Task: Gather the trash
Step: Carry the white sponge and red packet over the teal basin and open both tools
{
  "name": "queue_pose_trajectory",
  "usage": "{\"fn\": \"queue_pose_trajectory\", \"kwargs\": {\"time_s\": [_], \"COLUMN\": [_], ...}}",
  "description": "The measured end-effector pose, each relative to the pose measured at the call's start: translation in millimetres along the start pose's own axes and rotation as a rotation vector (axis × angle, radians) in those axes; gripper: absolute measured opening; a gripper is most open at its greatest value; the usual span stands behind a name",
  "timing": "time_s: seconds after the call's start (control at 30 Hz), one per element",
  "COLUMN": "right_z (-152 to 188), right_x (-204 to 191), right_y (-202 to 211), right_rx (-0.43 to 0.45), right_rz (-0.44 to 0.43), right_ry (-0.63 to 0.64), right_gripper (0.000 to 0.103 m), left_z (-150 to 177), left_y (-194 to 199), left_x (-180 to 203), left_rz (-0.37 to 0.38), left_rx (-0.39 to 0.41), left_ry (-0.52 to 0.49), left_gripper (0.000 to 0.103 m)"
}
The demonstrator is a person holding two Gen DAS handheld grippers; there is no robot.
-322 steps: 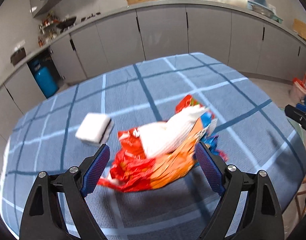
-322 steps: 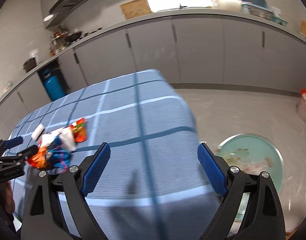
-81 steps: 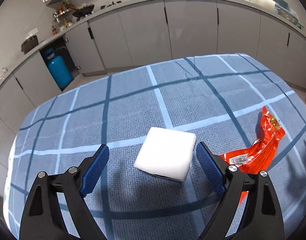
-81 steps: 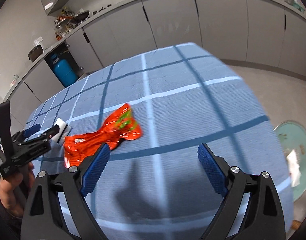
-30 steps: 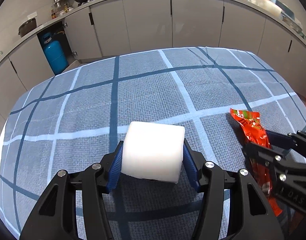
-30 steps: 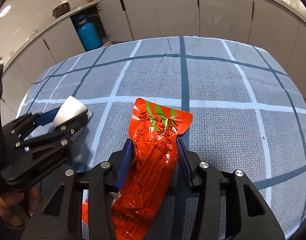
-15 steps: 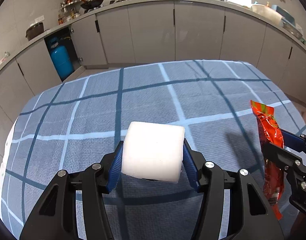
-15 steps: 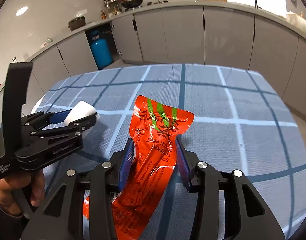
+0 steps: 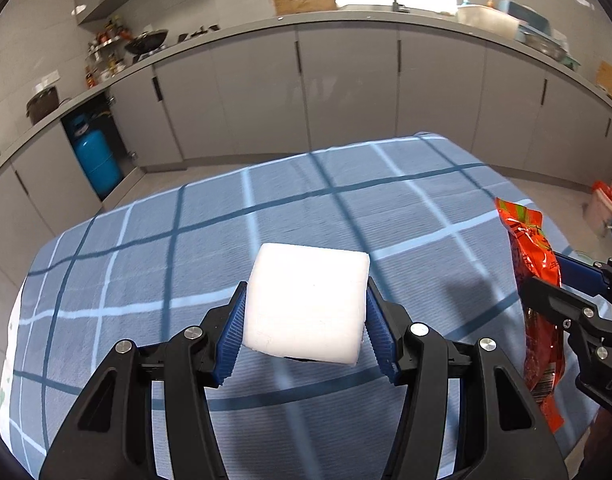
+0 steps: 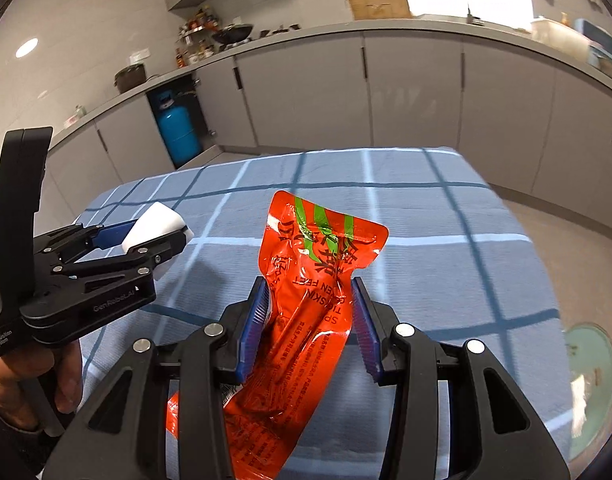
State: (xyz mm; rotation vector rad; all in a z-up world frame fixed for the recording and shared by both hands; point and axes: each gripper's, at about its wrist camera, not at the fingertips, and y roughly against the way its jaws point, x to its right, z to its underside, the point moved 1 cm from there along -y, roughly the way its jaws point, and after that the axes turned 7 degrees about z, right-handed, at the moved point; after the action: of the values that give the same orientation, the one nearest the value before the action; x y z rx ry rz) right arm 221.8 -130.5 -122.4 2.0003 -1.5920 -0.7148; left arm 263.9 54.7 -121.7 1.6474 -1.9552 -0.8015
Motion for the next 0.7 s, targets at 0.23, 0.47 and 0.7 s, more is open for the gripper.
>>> {"fn": "queue_pose_trajectory", "kwargs": {"time_s": [0.23,0.47,0.7], "right_z": [5.4,12.4,14.8], "right_x": [45.2,84.7,118.7], "right_y": [15.9,28.6,41.3], "right_rx": [0.023,0.039,0.065], "right_rz": [0.052,0.089,0.122], "right_ry": [-0.067,-0.124,-0.178], "right_gripper": [0.043,0.043,0.043], "left_z": [-10.8,-20.0,-25.6], "left_y": [-1.8,-4.4,-7.1], "left_x": [45.1,87.0,129.1], "left_rz": [0.039,0.069,0.098], "left_rx": [0.006,0.010,0.009], "left_ry": [-0.053,-0.101,-0.165], "left_gripper": [0.055,0.055,0.055]}}
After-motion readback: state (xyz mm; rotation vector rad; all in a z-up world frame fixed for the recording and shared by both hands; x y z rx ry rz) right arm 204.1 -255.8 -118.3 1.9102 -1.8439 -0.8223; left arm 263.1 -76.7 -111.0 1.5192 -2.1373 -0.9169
